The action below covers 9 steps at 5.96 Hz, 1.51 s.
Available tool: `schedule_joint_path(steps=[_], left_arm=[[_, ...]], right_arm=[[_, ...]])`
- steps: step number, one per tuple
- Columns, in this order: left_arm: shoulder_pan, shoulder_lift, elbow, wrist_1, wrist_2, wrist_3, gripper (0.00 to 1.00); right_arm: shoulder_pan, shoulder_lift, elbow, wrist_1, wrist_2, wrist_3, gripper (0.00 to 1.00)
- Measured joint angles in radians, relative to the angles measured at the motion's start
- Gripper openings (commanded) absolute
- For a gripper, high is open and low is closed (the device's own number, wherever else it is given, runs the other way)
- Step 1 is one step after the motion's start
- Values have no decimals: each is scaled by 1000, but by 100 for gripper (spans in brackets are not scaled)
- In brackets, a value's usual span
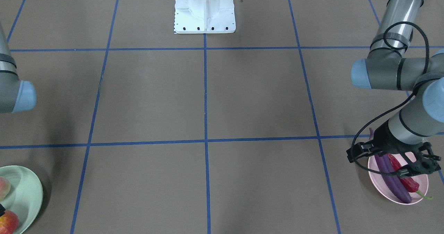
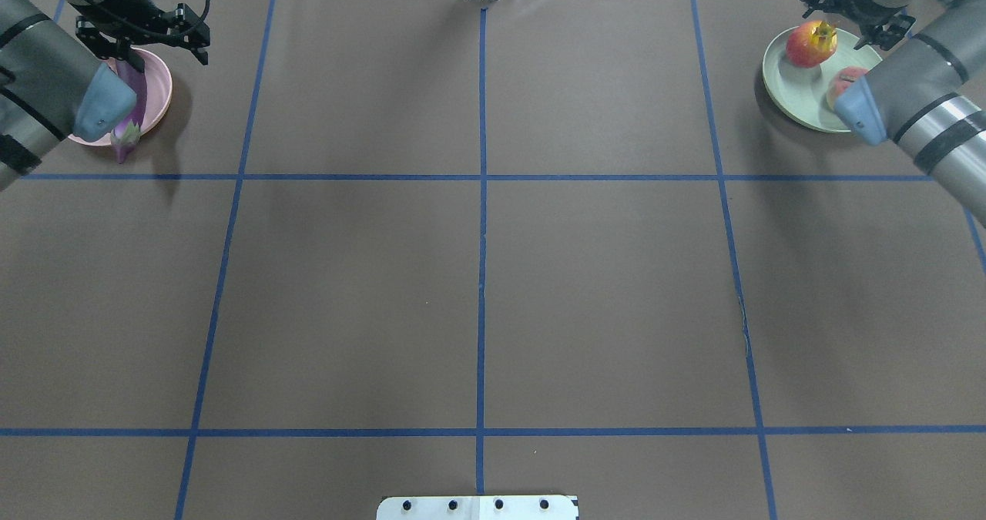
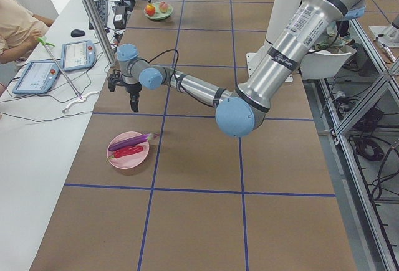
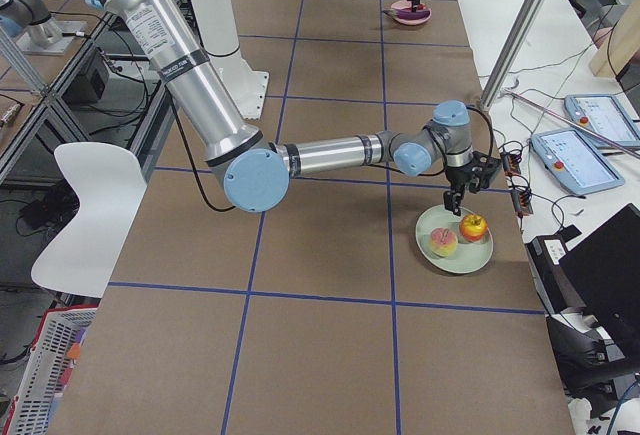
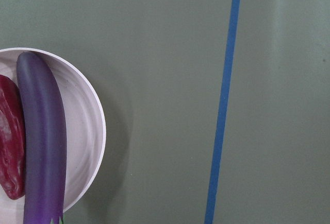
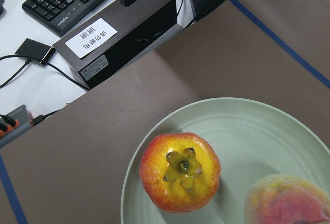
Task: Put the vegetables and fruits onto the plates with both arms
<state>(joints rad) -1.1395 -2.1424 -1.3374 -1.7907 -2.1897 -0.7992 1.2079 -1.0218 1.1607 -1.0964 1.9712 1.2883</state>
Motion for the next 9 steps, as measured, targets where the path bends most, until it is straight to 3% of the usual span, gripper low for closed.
schedule_joint_path(steps=[2, 4, 6, 9], left_arm=[[-66, 115, -90, 0, -44, 157, 100], [-126, 261, -184, -5, -79, 335, 100], [-179, 387, -260, -6, -87, 486, 100], [-269, 440, -274, 34, -118, 621, 100]], right_arm=[[127, -79, 95, -20, 223, -221, 100], [222, -171, 212, -142, 336, -526, 100], [312, -237, 277, -310, 417, -853, 100], [355, -324, 302, -440, 433, -1175, 100]])
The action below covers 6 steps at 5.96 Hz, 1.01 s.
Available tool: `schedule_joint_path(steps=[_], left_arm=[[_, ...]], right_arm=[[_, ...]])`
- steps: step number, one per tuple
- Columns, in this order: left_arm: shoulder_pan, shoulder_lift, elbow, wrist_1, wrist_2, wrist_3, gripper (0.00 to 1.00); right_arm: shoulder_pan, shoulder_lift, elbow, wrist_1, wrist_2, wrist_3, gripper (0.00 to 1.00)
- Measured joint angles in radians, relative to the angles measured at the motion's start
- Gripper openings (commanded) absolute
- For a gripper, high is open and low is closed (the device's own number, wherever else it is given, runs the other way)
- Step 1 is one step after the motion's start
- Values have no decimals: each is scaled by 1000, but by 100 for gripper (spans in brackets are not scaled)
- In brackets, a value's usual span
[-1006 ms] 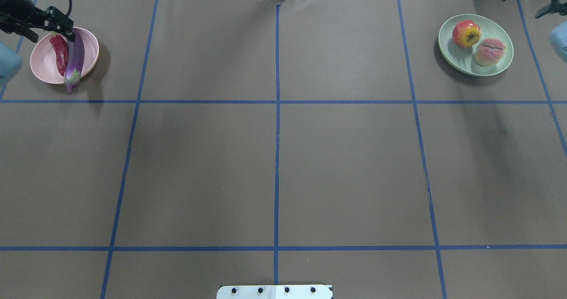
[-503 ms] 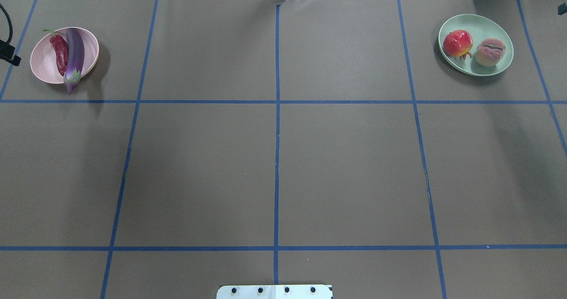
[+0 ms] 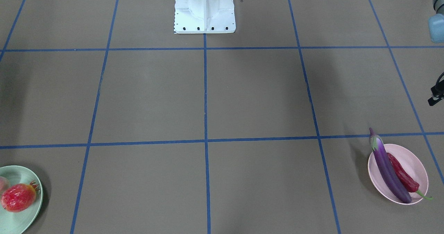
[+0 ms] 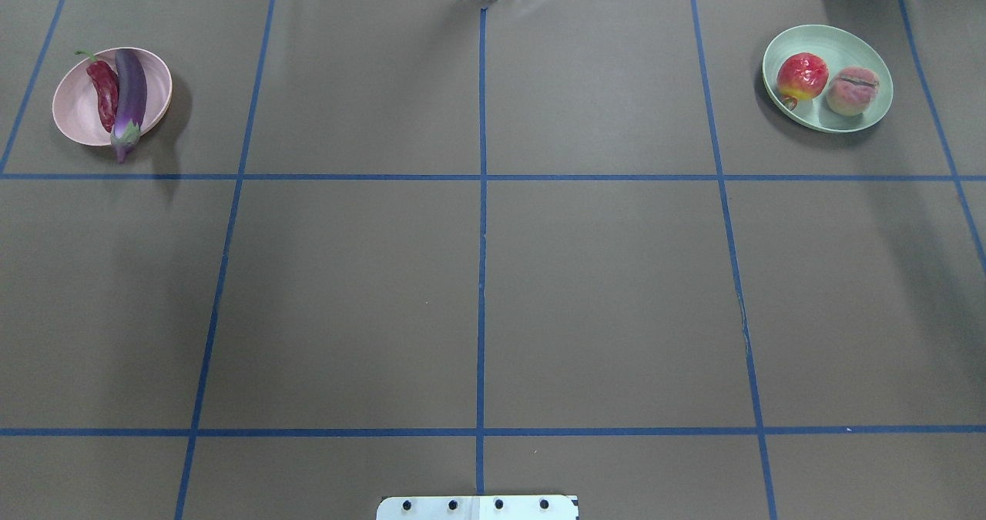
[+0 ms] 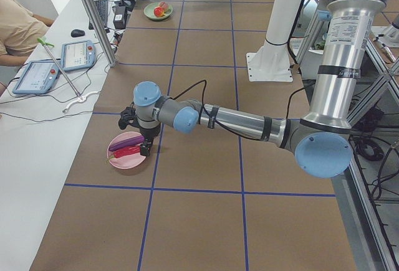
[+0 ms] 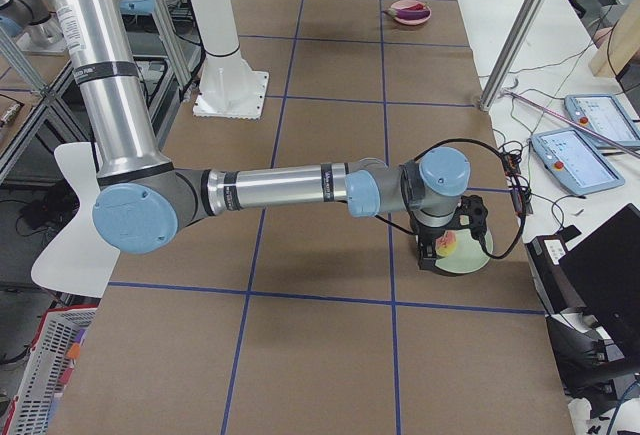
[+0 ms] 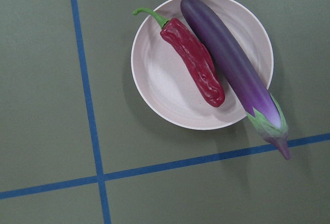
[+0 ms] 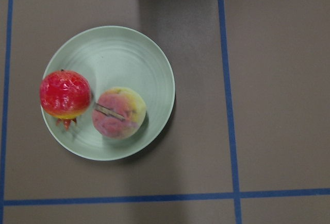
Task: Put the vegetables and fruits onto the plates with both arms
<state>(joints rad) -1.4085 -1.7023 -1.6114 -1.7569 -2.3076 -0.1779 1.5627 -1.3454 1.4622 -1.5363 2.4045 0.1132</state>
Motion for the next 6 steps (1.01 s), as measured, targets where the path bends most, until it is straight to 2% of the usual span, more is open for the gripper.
schedule_joint_path(steps=[2, 4, 6], left_arm=[[-54, 18, 16, 46, -10, 117, 100], [-92, 30, 28, 113, -7, 230, 100], [-95, 31, 32, 156, -11, 239, 100]], right_arm=[[-3, -62, 23, -40, -2, -118, 100], [-20, -98, 93, -100, -10, -129, 100], [-26, -113, 124, -133, -13, -124, 100]])
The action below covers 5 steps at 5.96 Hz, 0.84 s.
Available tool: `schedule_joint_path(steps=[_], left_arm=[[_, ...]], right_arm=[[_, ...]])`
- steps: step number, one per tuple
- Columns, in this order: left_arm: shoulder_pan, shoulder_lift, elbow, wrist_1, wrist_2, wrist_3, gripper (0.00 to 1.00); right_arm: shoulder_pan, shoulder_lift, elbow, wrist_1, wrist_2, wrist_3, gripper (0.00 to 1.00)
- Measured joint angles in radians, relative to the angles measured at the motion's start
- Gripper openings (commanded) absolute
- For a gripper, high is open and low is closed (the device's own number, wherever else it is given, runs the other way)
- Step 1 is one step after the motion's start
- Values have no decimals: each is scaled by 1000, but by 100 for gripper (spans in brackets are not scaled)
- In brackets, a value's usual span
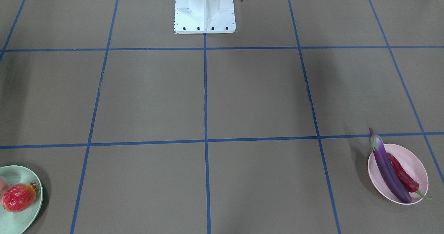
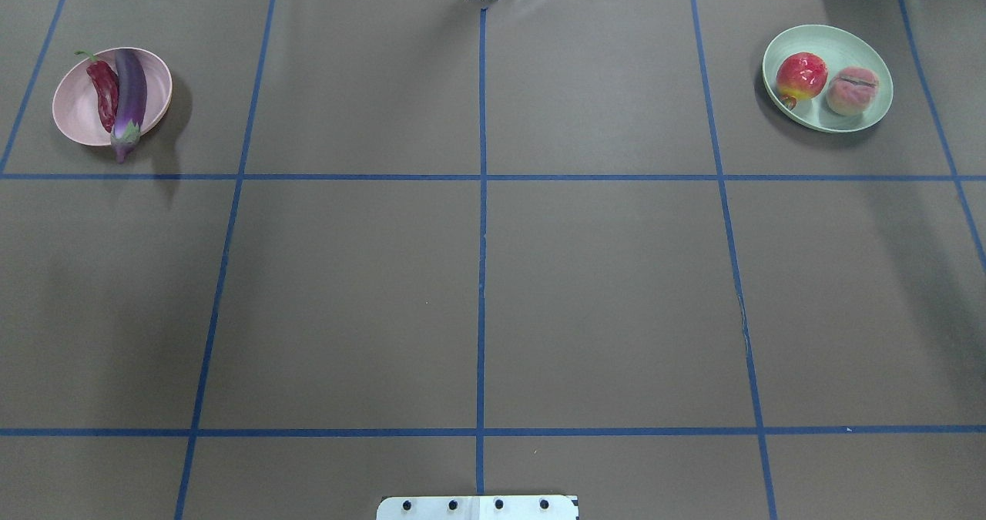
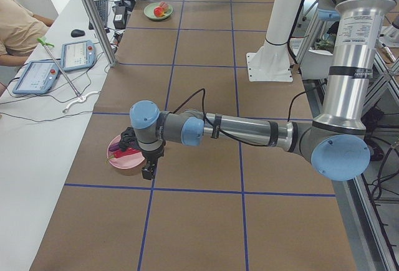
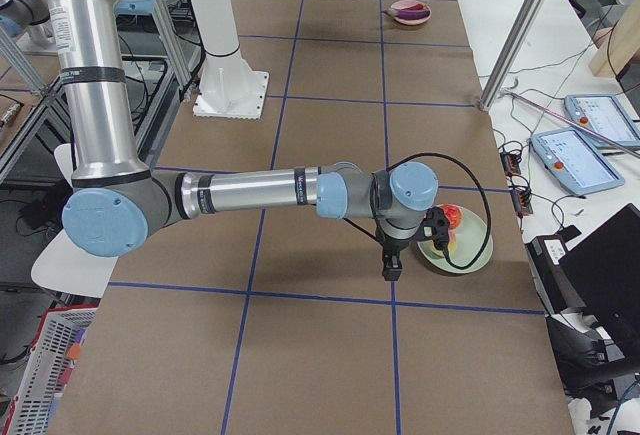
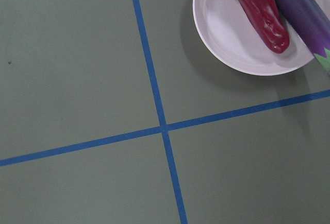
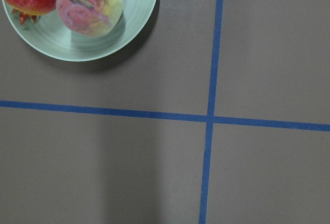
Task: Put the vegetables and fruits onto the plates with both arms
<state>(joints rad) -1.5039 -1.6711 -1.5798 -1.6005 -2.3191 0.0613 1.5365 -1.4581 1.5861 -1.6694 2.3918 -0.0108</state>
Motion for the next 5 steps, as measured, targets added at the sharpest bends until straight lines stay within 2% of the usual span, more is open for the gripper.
schedule_joint_path(steps=[3, 5], left_arm=[[-13, 37, -13, 18, -58, 0, 100], [-47, 43, -9, 25, -79, -6, 100]], right_arm=[[-17, -12, 10, 8, 0, -7, 100], [-30, -56, 63, 27, 4, -12, 100]])
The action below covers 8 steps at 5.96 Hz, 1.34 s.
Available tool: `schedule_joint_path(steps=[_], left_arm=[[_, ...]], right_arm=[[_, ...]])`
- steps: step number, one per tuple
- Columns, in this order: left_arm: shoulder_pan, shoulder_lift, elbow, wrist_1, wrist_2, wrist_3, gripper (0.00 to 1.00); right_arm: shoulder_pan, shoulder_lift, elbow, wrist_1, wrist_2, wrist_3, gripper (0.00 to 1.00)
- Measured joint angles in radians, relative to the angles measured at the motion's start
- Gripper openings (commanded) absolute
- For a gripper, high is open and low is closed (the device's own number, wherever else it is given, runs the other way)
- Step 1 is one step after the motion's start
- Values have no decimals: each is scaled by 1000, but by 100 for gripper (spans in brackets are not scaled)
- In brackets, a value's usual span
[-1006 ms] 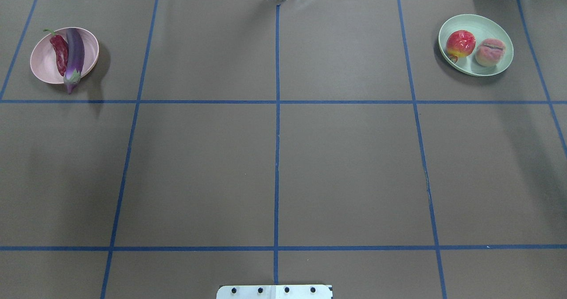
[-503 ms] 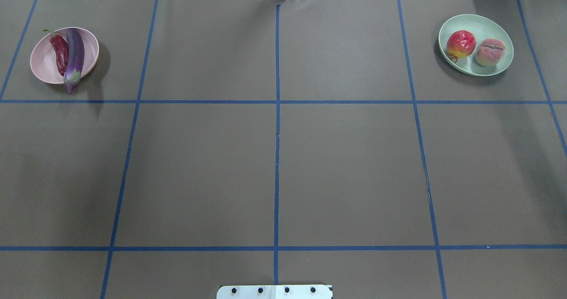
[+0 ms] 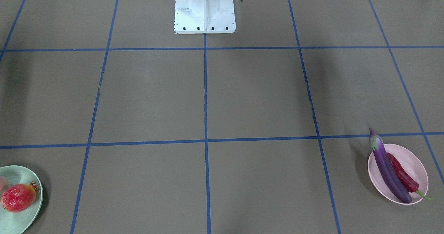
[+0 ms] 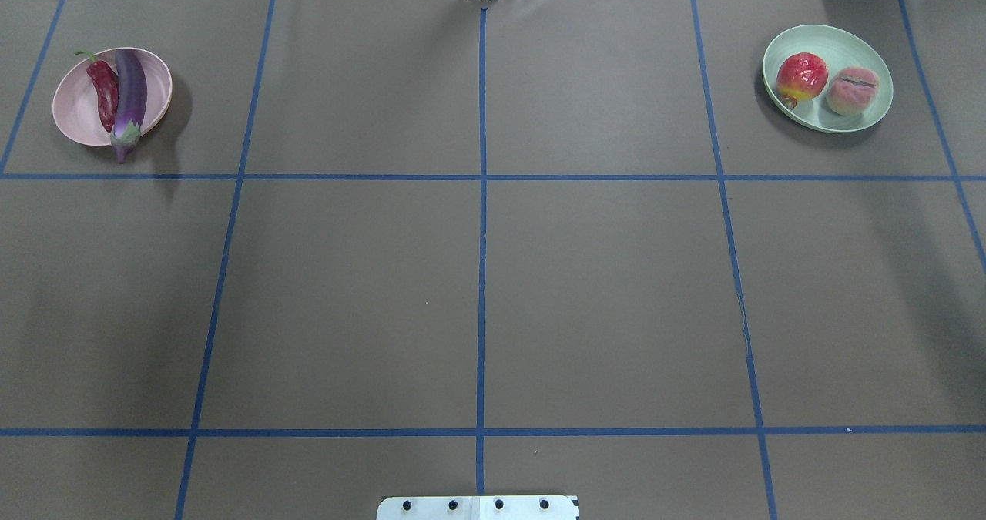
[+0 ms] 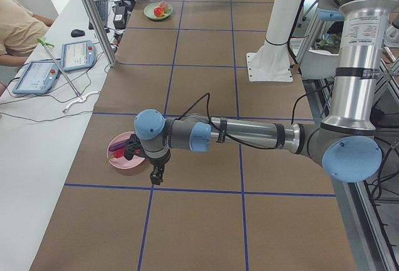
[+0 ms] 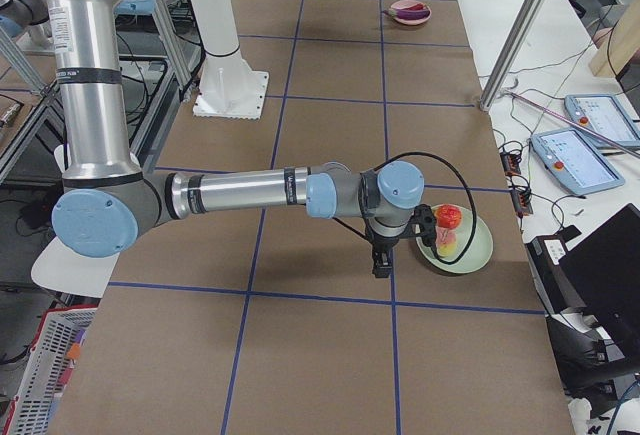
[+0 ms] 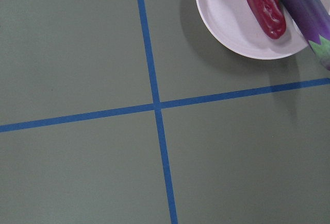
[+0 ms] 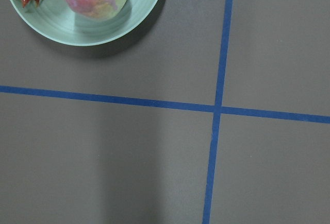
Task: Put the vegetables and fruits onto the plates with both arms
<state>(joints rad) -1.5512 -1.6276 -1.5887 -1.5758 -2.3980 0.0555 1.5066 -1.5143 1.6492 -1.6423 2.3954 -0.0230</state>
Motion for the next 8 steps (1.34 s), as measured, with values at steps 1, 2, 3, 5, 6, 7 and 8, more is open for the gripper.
schedule_joint_path(steps=[1, 2, 3, 5, 6, 7, 8], left_arm=[[-2, -1, 6, 2, 0, -1, 100], [-1, -4, 14, 1, 3, -2, 100], [0, -8, 19, -3, 4, -1, 100], [0, -13, 17, -7, 5, 1, 100], [0, -13, 15, -8, 5, 2, 100], [0, -14, 15, -8, 5, 2, 100], [0, -12, 14, -9, 5, 2, 100]], right_arm=[[-2, -8, 20, -2, 4, 0, 100], [-4, -10, 27, -6, 0, 0, 100], [-16, -10, 39, -5, -2, 3, 100], [-61, -21, 54, -8, -25, 11, 100], [-73, -36, 55, -10, -40, 12, 100], [-76, -46, 55, -10, -56, 12, 100], [-76, -50, 55, -9, -65, 12, 100]])
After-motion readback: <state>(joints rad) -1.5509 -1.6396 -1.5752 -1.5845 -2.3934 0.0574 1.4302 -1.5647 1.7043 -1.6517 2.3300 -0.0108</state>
